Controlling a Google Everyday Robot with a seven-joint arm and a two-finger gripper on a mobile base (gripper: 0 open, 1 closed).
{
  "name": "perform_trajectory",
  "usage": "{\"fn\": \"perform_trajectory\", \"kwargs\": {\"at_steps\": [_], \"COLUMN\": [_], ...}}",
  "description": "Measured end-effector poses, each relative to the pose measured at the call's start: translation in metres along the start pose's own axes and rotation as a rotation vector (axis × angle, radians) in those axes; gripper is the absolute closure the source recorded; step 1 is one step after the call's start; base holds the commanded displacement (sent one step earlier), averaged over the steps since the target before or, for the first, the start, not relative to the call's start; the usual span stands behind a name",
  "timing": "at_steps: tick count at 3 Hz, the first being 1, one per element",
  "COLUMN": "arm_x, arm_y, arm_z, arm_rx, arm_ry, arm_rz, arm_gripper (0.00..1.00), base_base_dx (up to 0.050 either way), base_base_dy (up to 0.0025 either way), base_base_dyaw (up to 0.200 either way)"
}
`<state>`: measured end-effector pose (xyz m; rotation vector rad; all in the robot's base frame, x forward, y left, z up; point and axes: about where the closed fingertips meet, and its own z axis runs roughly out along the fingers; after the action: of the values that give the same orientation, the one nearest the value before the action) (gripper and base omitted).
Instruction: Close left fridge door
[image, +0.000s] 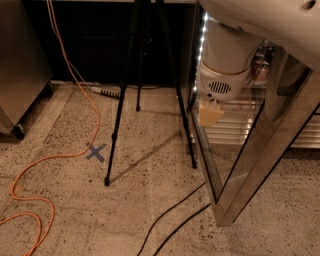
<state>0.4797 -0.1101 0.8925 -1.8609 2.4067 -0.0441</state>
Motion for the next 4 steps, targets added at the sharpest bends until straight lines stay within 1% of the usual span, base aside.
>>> {"fn": "perform_trajectory", "kwargs": {"at_steps": [1, 2, 3, 4], "arm_x": [-0.003, -0.008, -0.028, -0.036], "arm_y": [-0.012, -0.047, -0.093, -0.107], "arm_z": [-0.002, -0.001, -0.008, -0.018], "arm_rx": [0.001, -0.034, -0.006, 0.040], "arm_ry": [0.019, 0.036, 0.018, -0.028], "arm_rz": [0.012, 0.044, 0.089, 0.095], "arm_gripper": [1.00, 1.00, 1.00, 1.00], "base_base_dx": [0.000, 0.000, 0.000, 0.000], "base_base_dy": [0.00000, 0.00000, 0.00000, 0.00000], "base_base_dyaw": [0.000, 0.000, 0.000, 0.000]}}
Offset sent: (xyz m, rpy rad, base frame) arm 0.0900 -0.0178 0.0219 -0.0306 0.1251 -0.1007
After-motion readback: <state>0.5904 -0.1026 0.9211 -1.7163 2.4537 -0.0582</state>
